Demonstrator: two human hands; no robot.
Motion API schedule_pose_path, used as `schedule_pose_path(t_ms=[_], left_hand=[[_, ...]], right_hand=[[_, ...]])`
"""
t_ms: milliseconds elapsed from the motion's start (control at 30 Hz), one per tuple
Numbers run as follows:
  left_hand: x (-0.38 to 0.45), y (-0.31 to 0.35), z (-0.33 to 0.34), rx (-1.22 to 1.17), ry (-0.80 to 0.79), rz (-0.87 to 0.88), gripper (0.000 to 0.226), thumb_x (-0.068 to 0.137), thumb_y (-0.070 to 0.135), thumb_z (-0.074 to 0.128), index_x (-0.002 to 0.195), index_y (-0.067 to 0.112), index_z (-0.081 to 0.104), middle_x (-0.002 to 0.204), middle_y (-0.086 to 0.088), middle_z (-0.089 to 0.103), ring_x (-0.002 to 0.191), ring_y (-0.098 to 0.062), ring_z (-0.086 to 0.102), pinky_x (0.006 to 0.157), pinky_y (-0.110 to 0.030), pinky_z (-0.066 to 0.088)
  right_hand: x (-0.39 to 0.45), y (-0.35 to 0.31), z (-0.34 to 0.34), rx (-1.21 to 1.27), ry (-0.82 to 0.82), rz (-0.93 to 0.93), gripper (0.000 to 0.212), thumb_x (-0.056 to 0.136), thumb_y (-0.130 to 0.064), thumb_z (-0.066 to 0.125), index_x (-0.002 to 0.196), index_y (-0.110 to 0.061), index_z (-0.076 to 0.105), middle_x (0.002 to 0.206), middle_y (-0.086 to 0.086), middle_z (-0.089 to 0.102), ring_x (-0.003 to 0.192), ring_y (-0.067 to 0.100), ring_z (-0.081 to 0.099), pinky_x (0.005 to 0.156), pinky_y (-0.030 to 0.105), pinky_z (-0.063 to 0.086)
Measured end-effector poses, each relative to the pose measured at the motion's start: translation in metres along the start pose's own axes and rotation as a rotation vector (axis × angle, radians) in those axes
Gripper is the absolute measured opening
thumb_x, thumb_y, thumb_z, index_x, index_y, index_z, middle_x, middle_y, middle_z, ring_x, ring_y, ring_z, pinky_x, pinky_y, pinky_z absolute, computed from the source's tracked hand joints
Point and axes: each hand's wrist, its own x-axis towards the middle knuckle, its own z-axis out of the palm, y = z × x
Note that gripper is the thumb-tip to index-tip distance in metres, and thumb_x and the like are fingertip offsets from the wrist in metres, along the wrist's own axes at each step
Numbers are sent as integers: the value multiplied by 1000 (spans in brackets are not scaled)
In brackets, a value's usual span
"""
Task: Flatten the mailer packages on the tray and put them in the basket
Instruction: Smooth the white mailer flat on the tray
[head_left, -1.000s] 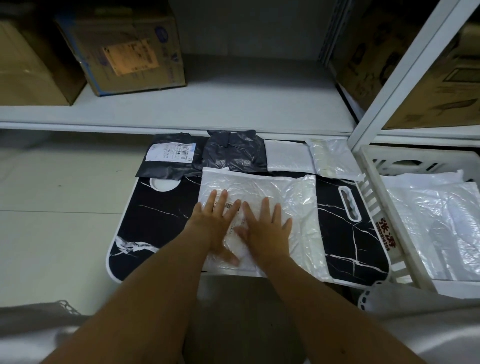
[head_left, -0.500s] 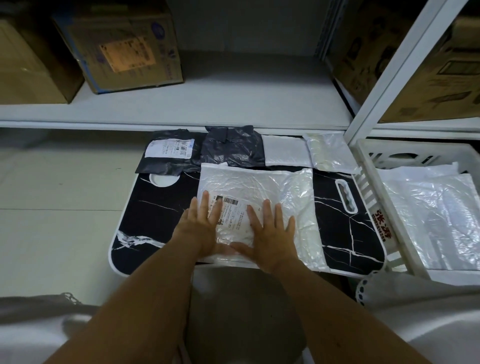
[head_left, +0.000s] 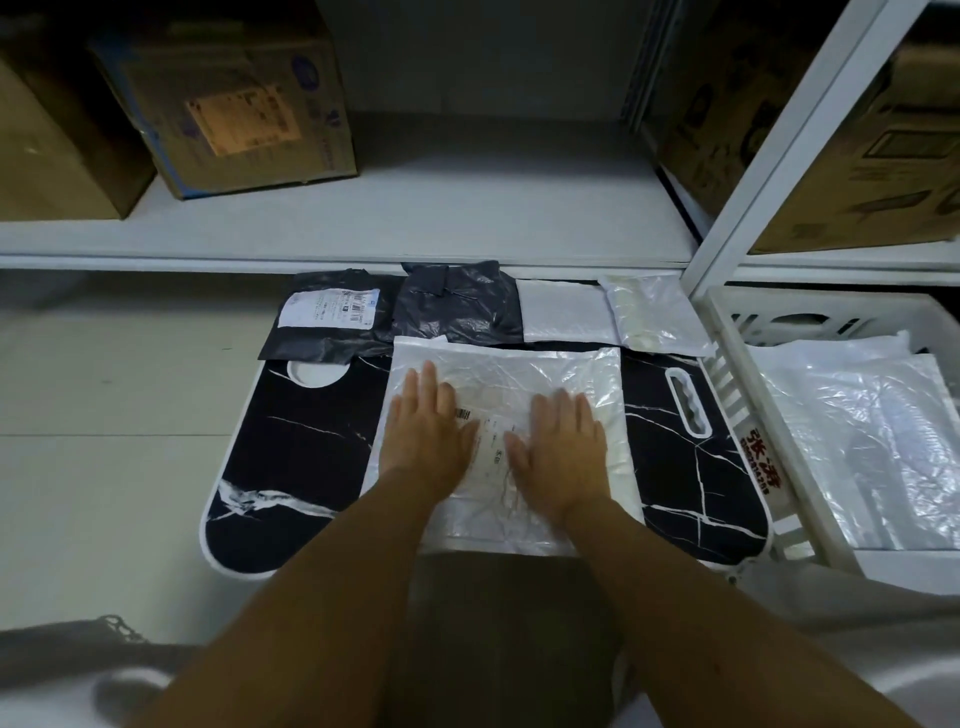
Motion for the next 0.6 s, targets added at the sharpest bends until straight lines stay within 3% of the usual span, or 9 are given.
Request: schedule_pose_path(t_ms=[67,133,200,300,400,500,600], left_hand=[[2,2,10,-58,-58,44,64,100,50,11,153,17,-2,160,-7,-13,147,-27,-13,119,-51,5],[2,1,15,-79,-79,25,61,100,51,9,152,25,-5,160,-2,-13,146,-24,-15,118,-53,2],[4,0,16,-57,-50,7,61,99,52,13,153,26,2,161,-2,-1,148,-24,-5,117,-54,5],[15,4,6,26,49,12,62,95,56,21,149,24,22,147,-2,35,136,-27,29,114,-52,18],[35,11,-4,71,81,12,55,95,55,26,138,24,40,132,-5,45,123,-27,39,110,-48,25],[46,10,-1,24,29,-9,45,99,49,22,132,27,42,146,-10,32,140,-31,22,113,-55,17],[50,6,8,-15,-93,-32,52,100,47,15,146,24,20,159,-8,10,147,-33,0,113,-58,14]], right_hand=[[4,-4,4,11,-89,-70,65,94,-64,13,152,-35,6,162,8,1,148,35,-2,117,57,8],[5,-4,9,6,-90,-58,66,89,-66,6,151,-42,4,162,5,0,148,34,-1,116,58,5],[5,-3,10,15,-34,-17,65,89,-66,10,149,-42,17,160,3,15,147,32,9,115,57,10],[15,-11,8,10,56,69,49,94,-59,26,133,-34,42,139,3,45,132,28,36,108,54,29],[35,-27,3,29,160,66,38,96,-45,35,121,-21,51,130,10,51,124,29,44,102,53,35],[50,-31,4,52,51,-133,45,102,-39,25,142,-23,37,157,5,25,146,28,17,113,60,16],[60,-21,6,46,-92,-153,51,102,-44,19,152,-32,17,161,-4,13,149,26,4,114,61,6]])
